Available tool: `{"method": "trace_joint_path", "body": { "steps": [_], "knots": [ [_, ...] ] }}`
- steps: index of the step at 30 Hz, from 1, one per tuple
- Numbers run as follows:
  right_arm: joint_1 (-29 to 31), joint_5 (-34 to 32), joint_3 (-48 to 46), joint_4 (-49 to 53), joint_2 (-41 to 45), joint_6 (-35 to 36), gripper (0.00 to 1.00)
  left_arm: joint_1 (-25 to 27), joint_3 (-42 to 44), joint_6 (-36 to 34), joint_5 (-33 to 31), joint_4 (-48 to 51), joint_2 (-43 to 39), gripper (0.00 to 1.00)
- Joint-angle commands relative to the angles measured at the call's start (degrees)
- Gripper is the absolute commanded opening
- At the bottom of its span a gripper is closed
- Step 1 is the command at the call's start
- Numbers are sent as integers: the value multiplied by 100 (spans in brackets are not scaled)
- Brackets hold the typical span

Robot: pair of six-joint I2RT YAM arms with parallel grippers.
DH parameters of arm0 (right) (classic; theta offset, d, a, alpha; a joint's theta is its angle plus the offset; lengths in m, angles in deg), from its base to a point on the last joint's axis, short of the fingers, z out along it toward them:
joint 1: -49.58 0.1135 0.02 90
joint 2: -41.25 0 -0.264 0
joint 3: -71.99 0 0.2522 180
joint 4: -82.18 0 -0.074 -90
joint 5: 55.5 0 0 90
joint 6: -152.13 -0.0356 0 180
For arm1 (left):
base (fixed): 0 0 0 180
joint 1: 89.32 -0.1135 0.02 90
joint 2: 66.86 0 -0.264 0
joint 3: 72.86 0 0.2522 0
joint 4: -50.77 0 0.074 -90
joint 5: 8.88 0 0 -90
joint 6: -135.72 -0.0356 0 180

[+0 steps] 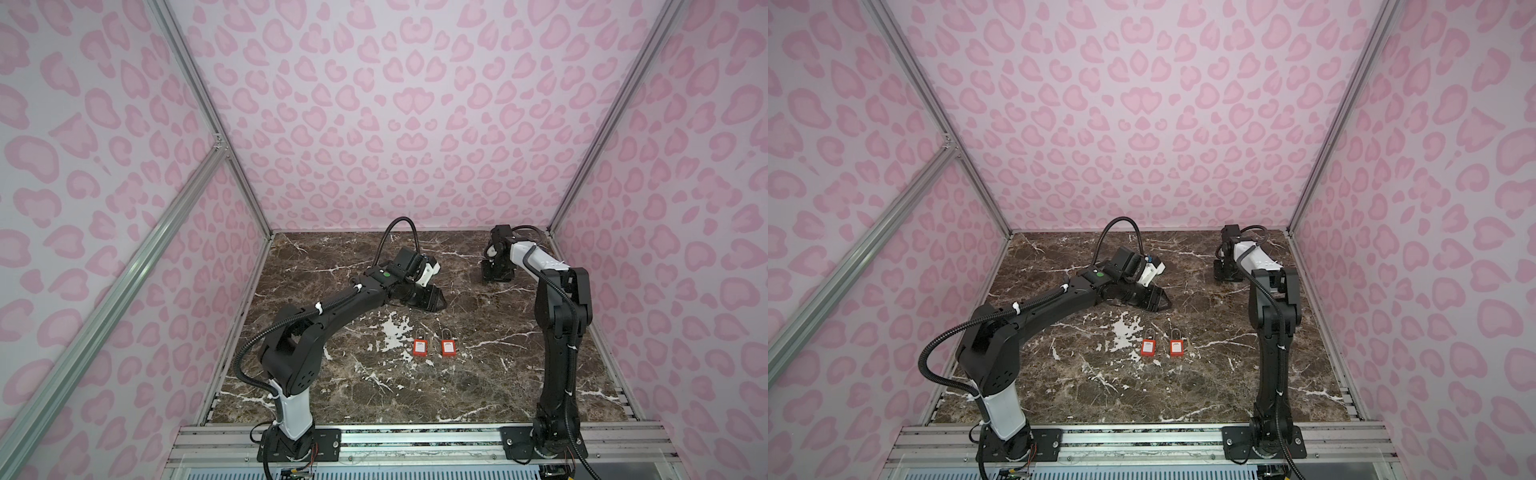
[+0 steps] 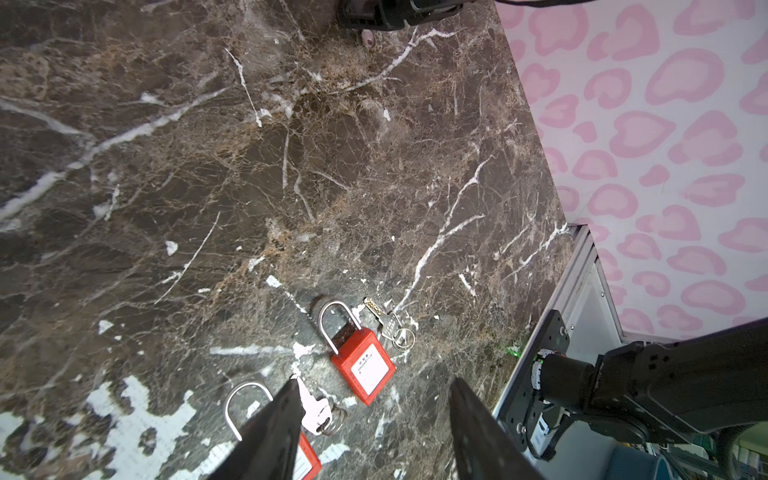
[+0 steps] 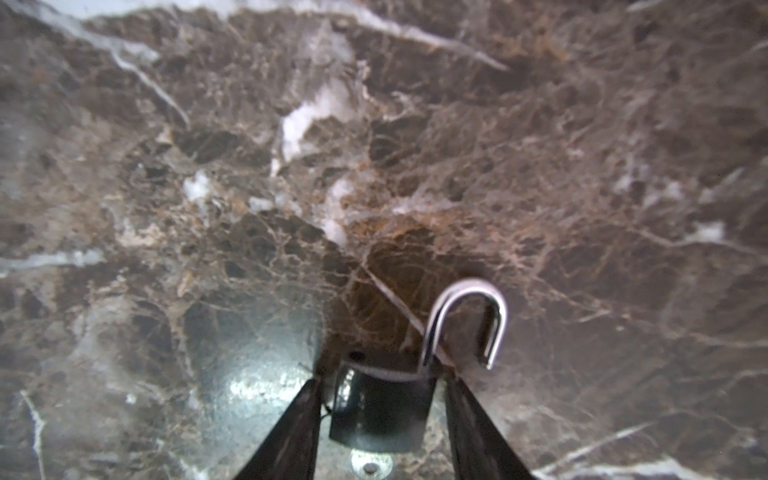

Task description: Lock with the key

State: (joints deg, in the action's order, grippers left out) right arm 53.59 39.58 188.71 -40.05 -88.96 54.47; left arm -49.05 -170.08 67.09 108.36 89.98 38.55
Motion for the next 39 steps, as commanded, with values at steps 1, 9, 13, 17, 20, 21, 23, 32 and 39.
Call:
{"method": "trace_joint_path", "body": {
  "steps": [1, 9, 13, 17, 20, 21, 23, 32, 39],
  "knots": [
    [-3, 239, -92, 37, -127, -212, 50, -11, -43, 60, 99, -58, -112, 58],
    [33, 83, -139, -38, -127, -222, 41, -37, -15, 85, 121, -88, -147, 58],
    [64, 62, -205, -27, 40, -98, 35, -50, 86, 203, 45, -180, -211, 58],
    [152, 90, -304, -23, 150, 98, 34, -89, 210, 375, -32, -359, -268, 59],
    [212, 124, -364, 19, 262, 177, 33, -146, 301, 509, 17, -540, -314, 59],
    [230, 153, -371, 44, 308, 173, 33, -169, 349, 572, 36, -616, -334, 59],
    [274, 285, -451, 37, 482, 152, 33, -233, 465, 772, 52, -817, -391, 59],
    [1245, 414, -1453, -501, 1804, 744, 31, -793, 1457, 2128, 1098, -2656, -668, 60],
    [2061, 779, -2491, -1117, 2835, 1326, 29, -1001, 1640, 2182, 1038, -2692, -802, 60]
  ]
}}
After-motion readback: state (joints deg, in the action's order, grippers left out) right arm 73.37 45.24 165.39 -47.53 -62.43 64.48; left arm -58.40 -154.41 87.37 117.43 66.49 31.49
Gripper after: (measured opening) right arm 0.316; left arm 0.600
